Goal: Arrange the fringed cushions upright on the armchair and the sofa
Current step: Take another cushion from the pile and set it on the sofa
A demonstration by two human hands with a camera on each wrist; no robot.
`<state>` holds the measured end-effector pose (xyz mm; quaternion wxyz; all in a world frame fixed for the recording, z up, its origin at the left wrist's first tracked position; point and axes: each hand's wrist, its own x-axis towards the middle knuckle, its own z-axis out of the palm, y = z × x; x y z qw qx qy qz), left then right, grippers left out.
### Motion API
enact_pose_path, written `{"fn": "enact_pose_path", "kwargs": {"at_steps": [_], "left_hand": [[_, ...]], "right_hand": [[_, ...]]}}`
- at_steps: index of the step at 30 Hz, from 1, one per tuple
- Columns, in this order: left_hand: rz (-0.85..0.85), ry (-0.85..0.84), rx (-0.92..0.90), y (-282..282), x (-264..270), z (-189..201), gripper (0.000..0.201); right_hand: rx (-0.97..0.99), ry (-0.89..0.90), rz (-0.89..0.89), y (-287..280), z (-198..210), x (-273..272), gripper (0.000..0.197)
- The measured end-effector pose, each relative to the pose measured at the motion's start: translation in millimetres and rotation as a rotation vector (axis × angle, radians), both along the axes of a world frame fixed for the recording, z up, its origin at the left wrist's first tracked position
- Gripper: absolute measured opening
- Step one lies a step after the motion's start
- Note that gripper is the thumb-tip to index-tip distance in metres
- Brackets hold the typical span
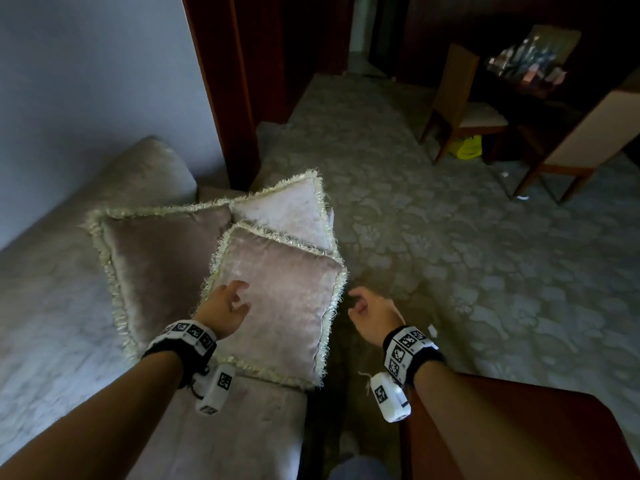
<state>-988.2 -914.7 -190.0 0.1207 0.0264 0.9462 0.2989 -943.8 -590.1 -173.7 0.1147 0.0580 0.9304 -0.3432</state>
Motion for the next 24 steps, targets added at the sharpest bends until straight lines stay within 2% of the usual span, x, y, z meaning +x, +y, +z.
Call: {"fn": "enact_pose_path", "kwargs": {"at_steps": [3,9,13,17,20,24], "left_hand": [[0.011,-0.130,-0.071,-10.3,-44.8,-36.4,0.042],[0.095,-0.273,-0.203,-23.1,-114.1,-109.2,0.048],[-0.023,-0.364,-0.375,-25.3,-152.0,-160.6,0.064],[-0.121,-0.331,-0.427,-32.5,-198.9,-211.3,0.084],[-0.148,-0.285,-0.473,-50.7,-228.2,-249.3,0.103],[-0.168,-0.179,-0.487,-70.2,-238.2,-279.3,0.123]], "right_hand": [[-0.026,-0.116,0.027,3.7,-52.5,-53.9,0.035],[-0.089,-0.276,0.071,2.2,-154.2,-149.5,0.037],[-0.074,-0.384,0.115,-0.5,-216.5,-188.7,0.043],[-0.084,-0.502,0.124,-3.3,-281.1,-209.1,0.065],[-0.110,-0.555,0.151,-7.2,-324.6,-214.6,0.093],[-0.167,-0.536,0.142,-25.5,-365.0,-208.3,0.127]]}}
